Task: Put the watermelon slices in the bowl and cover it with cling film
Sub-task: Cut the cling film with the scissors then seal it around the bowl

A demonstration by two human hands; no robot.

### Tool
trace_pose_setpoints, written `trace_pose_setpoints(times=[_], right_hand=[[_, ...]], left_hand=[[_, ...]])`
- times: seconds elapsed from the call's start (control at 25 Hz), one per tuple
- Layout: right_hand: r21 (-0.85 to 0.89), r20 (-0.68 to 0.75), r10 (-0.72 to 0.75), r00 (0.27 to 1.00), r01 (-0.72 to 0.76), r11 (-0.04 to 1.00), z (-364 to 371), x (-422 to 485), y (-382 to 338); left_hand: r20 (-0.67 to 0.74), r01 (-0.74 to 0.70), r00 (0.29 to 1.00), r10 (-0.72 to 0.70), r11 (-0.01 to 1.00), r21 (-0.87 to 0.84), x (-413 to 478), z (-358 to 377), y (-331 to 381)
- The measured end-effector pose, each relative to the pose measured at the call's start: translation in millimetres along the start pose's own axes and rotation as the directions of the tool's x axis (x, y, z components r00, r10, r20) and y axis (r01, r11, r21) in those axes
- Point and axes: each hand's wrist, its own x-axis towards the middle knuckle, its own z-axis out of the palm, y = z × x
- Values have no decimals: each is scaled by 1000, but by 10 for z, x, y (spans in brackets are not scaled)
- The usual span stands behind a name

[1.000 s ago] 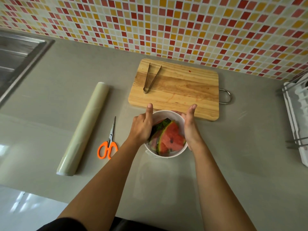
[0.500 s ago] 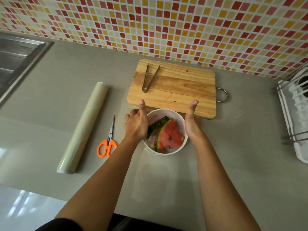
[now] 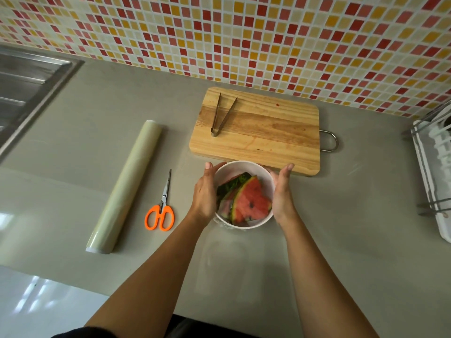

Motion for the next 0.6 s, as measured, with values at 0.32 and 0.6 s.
trace_pose_setpoints(times=[0.32,0.6], right_hand=[[-405,10,-184,983,172,898,-125,114,-181],[-100,207,111,972,-92,991,27,283,-188]], left_hand=[[-18,11,1000,-7,977,214,50,-128,67],[65,77,994,-92,976,205,145,-76,76]])
